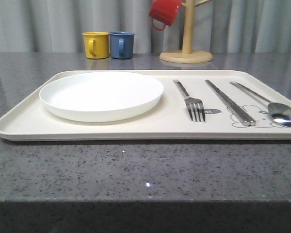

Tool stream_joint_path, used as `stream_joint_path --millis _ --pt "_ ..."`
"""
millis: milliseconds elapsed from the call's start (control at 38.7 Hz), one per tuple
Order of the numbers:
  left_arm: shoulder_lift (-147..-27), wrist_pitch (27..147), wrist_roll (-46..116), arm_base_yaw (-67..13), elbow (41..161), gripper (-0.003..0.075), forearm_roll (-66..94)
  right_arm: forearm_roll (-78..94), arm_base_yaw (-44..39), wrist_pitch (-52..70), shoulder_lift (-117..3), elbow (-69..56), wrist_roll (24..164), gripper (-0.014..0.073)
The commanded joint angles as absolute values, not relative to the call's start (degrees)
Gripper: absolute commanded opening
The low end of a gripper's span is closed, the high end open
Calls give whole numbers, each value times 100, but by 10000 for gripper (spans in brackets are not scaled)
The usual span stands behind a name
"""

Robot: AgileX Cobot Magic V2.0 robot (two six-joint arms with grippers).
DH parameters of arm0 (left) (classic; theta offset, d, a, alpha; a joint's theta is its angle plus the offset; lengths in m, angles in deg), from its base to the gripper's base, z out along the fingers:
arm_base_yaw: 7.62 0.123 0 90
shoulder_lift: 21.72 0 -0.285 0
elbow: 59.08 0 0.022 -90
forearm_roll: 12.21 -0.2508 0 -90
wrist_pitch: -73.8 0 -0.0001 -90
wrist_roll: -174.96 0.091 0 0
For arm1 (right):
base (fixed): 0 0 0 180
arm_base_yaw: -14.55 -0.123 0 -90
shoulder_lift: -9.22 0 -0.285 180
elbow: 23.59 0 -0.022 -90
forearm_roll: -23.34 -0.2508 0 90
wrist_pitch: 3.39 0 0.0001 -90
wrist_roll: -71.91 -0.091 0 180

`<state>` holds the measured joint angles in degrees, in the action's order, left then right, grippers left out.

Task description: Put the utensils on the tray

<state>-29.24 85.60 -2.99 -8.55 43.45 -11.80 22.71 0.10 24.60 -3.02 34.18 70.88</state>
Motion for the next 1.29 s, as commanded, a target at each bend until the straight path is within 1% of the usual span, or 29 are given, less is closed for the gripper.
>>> stream_joint_path --millis 0,52,103,207,259,336,414,440,543,1268 --pt "-2790 8110 -343 -841 4332 -18 -1173 2366 2 1983 -371 3291 7155 -69" --pt "-2790 8110 -343 -841 4332 -18 -1173 2602 13 1798 -339 3419 7155 -69" --pt "-2790 8110 -343 -841 4332 -18 -1173 2741 158 1342 -260 3707 7191 -69" --pt "-2790 8110 -343 -841 4332 -18 -1173 2571 756 372 45 4521 7160 -69" --pt "-2790 8110 -343 -841 4332 -18 -1173 2398 1071 78 211 4883 7160 -69" --pt "-2790 8110 -343 -841 4332 -18 -1173 2145 1479 -18 294 5283 7160 -69" --pt "-2790 8110 -343 -841 4332 -18 -1173 2063 1700 22 294 5525 7160 -69" --pt "-2800 8110 -343 -841 4332 -18 -1173 2063 1724 213 294 5506 7160 -69" --pt "-2800 8110 -343 -841 4332 -18 -1173 2128 1729 367 303 5512 7160 -69" --pt "-2800 8110 -343 -841 4332 -18 -1173 2128 1729 374 298 5507 7160 -69"
